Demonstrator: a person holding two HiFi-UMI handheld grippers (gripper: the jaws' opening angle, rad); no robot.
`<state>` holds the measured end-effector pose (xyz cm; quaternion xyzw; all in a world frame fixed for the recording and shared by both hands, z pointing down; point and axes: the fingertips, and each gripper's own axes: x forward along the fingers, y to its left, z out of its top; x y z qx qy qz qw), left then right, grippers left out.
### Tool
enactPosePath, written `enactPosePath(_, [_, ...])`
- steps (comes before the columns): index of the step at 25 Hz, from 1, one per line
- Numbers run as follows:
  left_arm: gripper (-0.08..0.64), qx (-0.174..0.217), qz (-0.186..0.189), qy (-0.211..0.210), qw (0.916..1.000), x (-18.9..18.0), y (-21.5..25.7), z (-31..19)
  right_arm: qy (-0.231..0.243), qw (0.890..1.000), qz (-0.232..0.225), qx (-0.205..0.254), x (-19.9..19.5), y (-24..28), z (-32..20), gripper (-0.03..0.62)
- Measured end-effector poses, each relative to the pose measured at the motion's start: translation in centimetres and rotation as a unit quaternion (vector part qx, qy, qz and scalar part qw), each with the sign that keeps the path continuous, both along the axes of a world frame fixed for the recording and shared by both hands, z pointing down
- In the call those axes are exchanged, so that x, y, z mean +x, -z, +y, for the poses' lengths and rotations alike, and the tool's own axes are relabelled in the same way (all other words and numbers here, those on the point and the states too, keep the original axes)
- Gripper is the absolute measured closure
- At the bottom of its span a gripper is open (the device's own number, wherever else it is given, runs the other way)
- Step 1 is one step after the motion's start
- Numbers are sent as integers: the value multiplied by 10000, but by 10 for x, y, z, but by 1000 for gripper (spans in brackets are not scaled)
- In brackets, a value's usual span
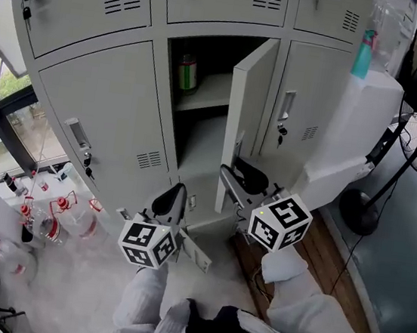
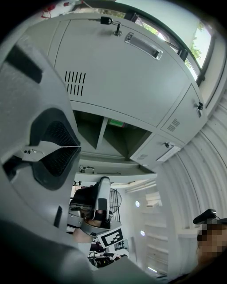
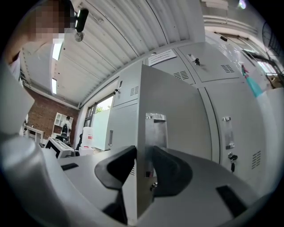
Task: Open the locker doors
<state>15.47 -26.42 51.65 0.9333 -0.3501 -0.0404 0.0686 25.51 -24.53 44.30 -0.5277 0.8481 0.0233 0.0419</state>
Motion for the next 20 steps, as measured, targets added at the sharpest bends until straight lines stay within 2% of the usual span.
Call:
enactPosePath(10, [548,21,-119,186,9998,35,-1,38,115,9998,39,140,42,-1,34,465])
enactPosePath(20, [548,-48,-245,346,9991,57,-19,68,-52,9996,-38,280,87,-2,61,465])
